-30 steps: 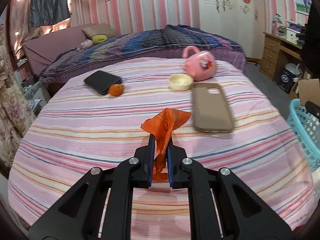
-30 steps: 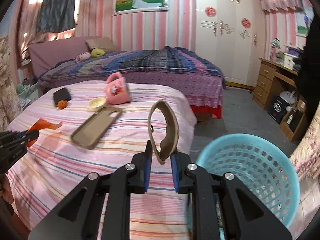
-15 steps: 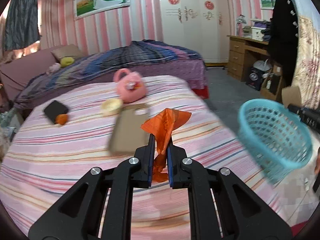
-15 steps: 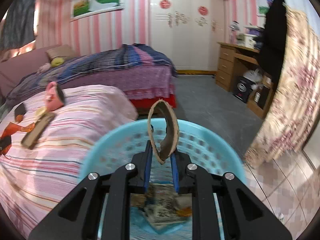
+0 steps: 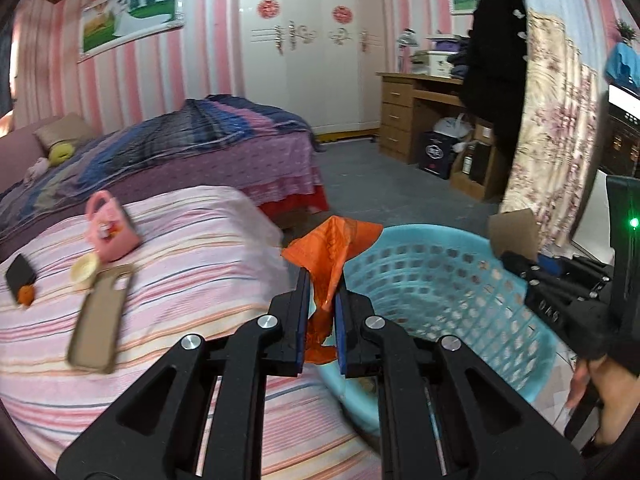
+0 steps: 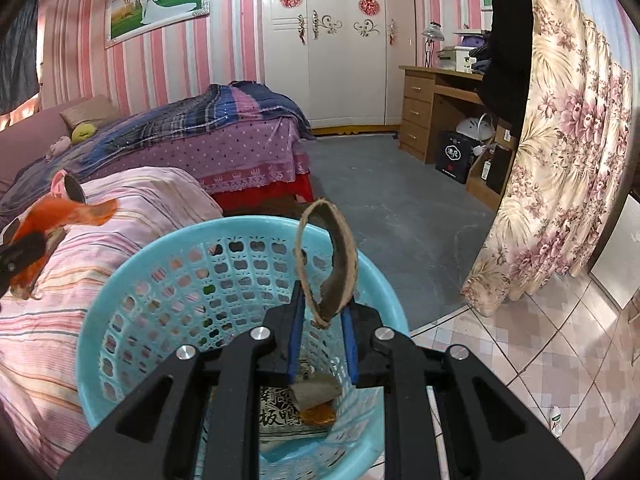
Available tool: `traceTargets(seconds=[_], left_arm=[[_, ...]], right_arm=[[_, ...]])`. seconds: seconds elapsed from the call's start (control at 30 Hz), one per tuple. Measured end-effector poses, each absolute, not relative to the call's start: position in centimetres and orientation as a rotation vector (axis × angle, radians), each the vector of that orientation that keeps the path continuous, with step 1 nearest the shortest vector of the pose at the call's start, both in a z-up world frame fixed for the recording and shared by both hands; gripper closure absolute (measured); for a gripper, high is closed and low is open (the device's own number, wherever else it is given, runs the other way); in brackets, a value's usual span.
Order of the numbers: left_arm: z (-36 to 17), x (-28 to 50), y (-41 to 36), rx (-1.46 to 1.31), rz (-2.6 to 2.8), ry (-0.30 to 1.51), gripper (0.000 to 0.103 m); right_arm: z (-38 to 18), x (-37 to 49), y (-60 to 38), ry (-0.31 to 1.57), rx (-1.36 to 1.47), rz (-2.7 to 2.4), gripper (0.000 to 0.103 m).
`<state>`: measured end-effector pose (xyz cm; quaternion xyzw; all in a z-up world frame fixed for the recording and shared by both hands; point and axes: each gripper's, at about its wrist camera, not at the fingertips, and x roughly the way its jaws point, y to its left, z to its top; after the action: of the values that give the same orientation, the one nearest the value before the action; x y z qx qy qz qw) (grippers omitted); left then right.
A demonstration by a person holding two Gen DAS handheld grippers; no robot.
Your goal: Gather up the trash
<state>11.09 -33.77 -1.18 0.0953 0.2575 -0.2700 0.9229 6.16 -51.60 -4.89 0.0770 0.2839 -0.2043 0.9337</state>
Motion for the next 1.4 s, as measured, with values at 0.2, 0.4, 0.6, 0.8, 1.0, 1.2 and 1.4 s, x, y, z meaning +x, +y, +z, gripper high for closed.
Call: traceTargets(seconds=[0.2, 0.4, 0.6, 0.8, 1.0, 1.2, 1.4], left_arm=[[-2.5, 11.9, -37.2, 0.228, -0.597, 0.561, 0.088], [-3.3, 12.7, -37.5, 0.235, -0.580, 0.580, 0.039], [-3.3, 14.1, -35.1, 0.212, -0.509, 0.583, 0.018], [-2.8, 15.0, -31.7, 0.195, -0.429, 0.572, 0.012], [-2.0, 15.5, -28.0, 0.185, -0.357, 0.559, 0.009], [-1.1, 15.8, -24.1, 0.194, -0.285, 0.541, 0.006], [-0.6, 16.3, -19.5, 0.197, -0.211, 0.535, 0.006]], right_arm=[[-5.1, 6.2, -51.7, 0.582, 0.170, -0.416, 0.085], [-5.2, 6.6, -51.8, 0.585, 0.170, -0.413, 0.085], [-5.1, 6.6, -51.6, 0.587, 0.168, -0.418, 0.085], [-5.0, 7.0, -51.1, 0.589, 0.152, -0.414, 0.084], [-4.9, 7.5, -50.2, 0.590, 0.143, -0.405, 0.079], [-4.4, 8.0, -48.5, 0.558, 0.151, -0.406, 0.021], [-3.8, 9.6, -45.4, 0.568, 0.082, -0.433, 0.009]])
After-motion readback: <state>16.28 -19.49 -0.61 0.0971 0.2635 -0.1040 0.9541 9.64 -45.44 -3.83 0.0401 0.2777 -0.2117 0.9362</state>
